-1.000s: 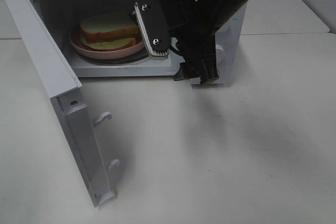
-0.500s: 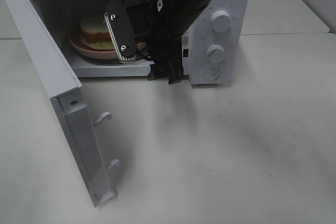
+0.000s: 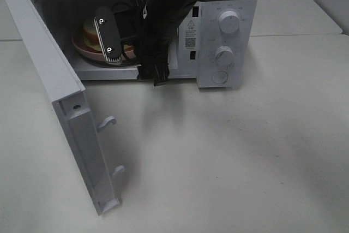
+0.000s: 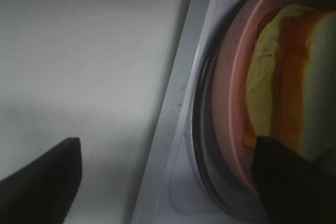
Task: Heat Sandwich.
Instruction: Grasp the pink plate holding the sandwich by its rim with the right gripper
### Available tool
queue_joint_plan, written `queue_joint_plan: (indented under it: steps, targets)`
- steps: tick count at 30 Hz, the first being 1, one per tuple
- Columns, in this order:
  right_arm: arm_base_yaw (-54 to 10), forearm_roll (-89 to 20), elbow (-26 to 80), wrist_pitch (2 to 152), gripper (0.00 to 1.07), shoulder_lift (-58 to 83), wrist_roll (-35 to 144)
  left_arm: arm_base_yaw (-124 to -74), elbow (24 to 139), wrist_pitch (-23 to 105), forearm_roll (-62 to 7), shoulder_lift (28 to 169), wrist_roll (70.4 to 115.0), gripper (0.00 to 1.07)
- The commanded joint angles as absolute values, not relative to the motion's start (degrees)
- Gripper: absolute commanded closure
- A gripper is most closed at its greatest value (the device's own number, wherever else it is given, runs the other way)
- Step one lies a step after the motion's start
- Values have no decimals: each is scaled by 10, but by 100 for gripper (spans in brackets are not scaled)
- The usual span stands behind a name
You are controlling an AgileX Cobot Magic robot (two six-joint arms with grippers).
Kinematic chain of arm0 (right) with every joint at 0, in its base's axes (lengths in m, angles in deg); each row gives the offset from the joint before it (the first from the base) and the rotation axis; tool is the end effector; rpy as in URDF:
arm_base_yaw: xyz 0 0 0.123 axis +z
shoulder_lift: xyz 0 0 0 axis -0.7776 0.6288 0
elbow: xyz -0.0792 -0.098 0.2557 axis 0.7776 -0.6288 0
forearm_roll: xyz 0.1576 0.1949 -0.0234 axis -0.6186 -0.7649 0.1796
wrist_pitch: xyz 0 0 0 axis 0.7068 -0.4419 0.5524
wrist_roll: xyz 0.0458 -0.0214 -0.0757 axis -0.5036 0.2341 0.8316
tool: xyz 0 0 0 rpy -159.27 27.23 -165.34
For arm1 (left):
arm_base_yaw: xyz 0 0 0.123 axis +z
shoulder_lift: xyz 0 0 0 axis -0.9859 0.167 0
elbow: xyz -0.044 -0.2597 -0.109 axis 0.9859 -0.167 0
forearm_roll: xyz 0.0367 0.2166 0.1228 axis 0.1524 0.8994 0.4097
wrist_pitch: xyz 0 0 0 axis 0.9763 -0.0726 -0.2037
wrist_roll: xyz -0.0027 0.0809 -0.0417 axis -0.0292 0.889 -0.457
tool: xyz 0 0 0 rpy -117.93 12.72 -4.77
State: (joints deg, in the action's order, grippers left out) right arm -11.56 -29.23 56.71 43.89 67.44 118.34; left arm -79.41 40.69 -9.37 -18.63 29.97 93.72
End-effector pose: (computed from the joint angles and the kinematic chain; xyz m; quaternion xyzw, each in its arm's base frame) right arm 0.3785 0.3067 0.1973 -0.7790 0.5290 -0.1163 0.3159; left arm -0.0086 -0.0082 0.2805 0.0315 0.8511 -0.0235 0.5235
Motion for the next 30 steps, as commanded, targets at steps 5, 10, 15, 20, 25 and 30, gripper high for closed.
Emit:
queue_joint_plan:
  steps: [5,10,15,20,25,30]
  targets:
    - [-115,-299,621,433,24,723,1168,-793,406,-87,-188,296,936,10]
    - [-115,-303,687,399,25,764,1155,-793,406,-87,-188,296,936,10]
    - [-115,-302,746,383,26,794,1128,-793,406,-87,-188,296,936,10]
    - [-115,-290,783,364,26,814,1114,-793,406,-87,-188,296,936,10]
    - [-117,-288,791,366,27,823,1116,-793,406,-87,-188,296,936,10]
    - [-117,-277,801,367,28,835,1117,-793,406,-87,-188,296,936,10]
